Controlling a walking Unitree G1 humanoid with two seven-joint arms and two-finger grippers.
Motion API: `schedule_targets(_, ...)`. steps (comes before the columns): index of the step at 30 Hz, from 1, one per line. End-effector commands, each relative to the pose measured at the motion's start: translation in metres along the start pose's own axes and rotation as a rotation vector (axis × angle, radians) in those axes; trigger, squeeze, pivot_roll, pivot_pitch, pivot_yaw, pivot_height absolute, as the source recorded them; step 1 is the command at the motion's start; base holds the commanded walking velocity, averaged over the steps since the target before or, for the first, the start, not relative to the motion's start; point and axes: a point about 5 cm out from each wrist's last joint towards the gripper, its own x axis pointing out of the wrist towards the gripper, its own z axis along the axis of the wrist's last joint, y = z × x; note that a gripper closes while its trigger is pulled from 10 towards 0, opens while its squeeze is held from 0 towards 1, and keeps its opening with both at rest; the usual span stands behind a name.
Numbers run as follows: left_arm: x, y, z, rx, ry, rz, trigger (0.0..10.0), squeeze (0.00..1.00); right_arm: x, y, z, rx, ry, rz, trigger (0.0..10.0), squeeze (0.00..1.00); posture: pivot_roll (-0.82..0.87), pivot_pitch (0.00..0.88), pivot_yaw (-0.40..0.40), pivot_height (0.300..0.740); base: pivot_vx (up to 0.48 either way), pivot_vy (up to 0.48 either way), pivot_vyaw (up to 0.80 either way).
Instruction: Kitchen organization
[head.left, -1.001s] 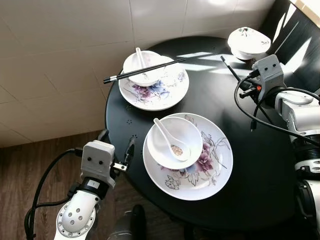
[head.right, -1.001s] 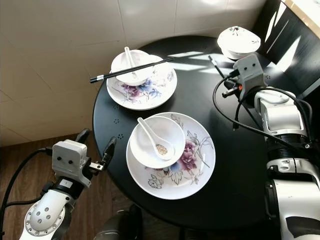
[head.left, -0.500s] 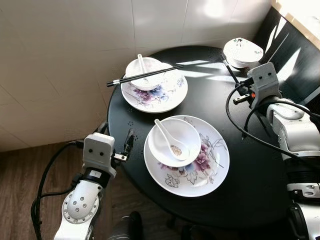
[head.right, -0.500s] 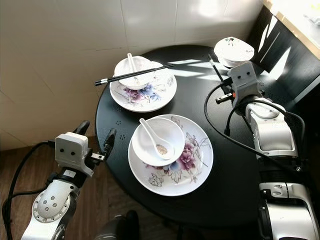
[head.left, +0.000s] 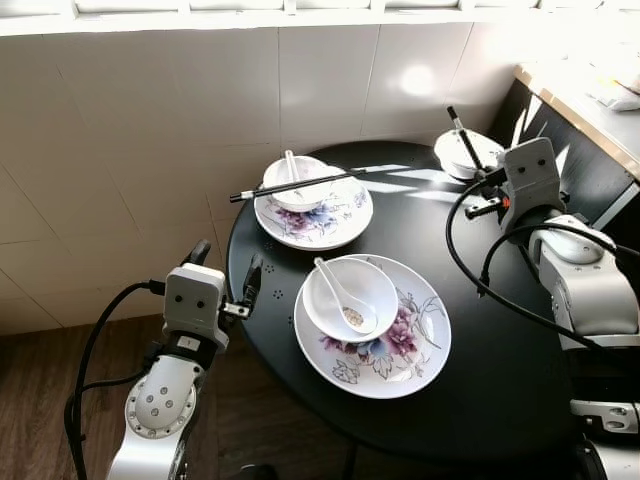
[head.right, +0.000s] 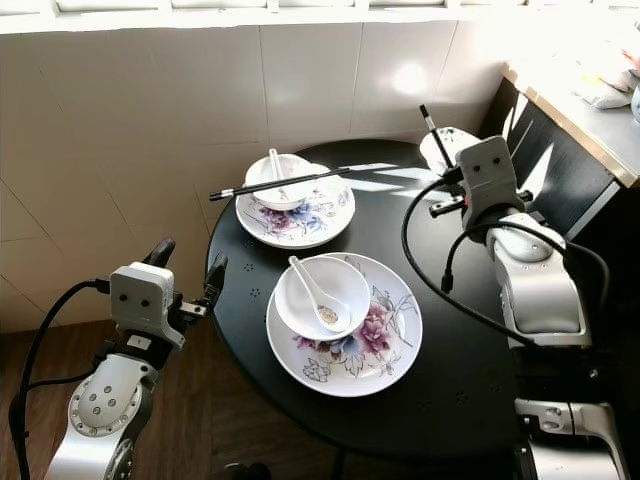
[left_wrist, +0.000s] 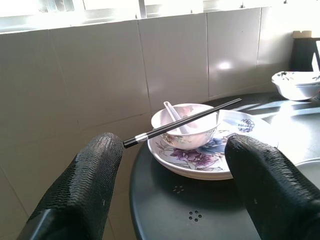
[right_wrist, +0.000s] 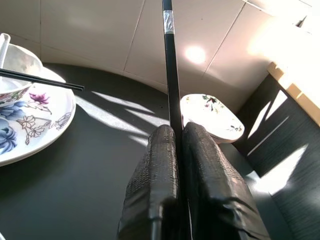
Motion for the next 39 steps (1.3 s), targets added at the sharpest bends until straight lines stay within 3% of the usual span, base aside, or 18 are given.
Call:
schedule_targets(1,0.0,0.002,-0.004,-0.002,0.017,0.007,10.0,0.0,-0.006,-0.001,0.005,0.005,-0.024,-0.027,0.0,0.0,0.06,0.059,-0.042,0.74,0.0,0.259,0.0)
schedule_targets(9,0.006,0.002,-0.003,-0.006,0.0,-0.002,10.0,0.0,-0.009,0.012,0.008,-0.009,-0.049,-0.057,0.0,0.0,0.06,0.049,-0.044,0.74,0.0,0.032,0.0)
schedule_targets(20,0.012,0.008,0.001,0.01,-0.047,0.014,10.0,0.0,-0.009,0.017,0.011,-0.018,-0.064,-0.111,0.0,0.0,0.06,0.035,-0.044,0.74,0.0,0.468,0.0)
schedule_targets(39,0.017,0.009,0.0,0.005,-0.054,0.01,10.0,0.0,-0.01,0.028,0.011,0.027,-0.098,-0.121,0.0,0.0,0.06,0.014,-0.04,0.74,0.0,0.0,0.0)
